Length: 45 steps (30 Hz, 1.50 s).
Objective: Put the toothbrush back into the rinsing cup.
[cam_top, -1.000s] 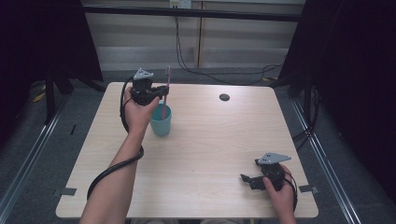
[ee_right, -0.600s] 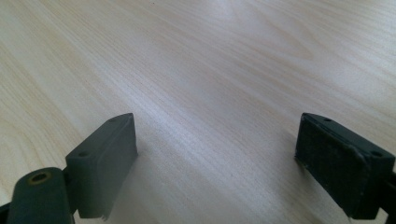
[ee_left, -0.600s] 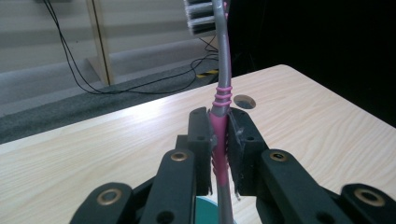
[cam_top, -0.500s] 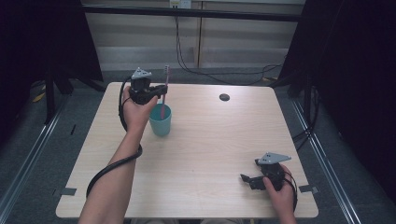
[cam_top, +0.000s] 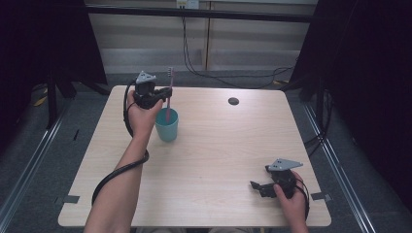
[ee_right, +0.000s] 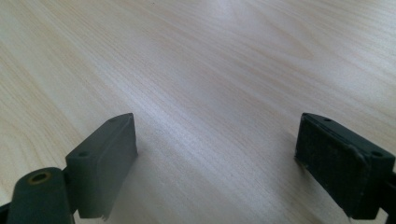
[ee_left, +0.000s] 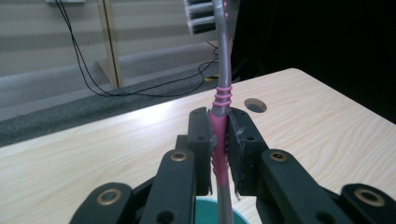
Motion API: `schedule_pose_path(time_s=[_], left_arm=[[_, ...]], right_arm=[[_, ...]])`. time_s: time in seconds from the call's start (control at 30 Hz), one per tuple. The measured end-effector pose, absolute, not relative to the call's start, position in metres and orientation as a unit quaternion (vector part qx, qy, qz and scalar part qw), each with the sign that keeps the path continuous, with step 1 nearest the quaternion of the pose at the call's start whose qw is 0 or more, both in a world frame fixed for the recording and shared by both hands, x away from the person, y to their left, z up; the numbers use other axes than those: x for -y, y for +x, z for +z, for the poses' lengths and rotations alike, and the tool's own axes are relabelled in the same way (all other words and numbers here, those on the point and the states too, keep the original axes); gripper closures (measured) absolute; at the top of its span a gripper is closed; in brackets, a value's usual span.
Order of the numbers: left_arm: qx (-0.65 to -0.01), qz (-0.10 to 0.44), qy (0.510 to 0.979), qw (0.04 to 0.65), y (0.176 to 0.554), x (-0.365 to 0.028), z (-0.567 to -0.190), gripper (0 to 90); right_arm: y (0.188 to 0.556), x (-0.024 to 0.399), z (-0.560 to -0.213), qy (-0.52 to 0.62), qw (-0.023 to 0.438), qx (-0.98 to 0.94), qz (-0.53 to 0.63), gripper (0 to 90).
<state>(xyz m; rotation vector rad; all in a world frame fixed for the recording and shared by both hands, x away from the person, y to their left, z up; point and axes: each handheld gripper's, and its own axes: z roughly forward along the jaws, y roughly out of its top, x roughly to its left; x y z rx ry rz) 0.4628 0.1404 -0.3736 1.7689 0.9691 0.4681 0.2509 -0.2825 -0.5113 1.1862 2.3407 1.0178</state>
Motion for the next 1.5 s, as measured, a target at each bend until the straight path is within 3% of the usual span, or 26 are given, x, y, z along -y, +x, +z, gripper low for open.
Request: schedule_pose_path(time_s=[0.5,1.5], left_arm=[[-0.419,0.184,0.750,0.478,0.457,-0.142,-0.412,80.6],[-0.431,0.168,0.767,0.444,0.445,-0.150,-0.431,78.8]], right_arm=[[0.251,0.282,-0.511,0.416,0.164,-0.821,0.357,12.2],[0.251,0.282,-0.511,0.413,0.163,-0.822,0.357,12.3]])
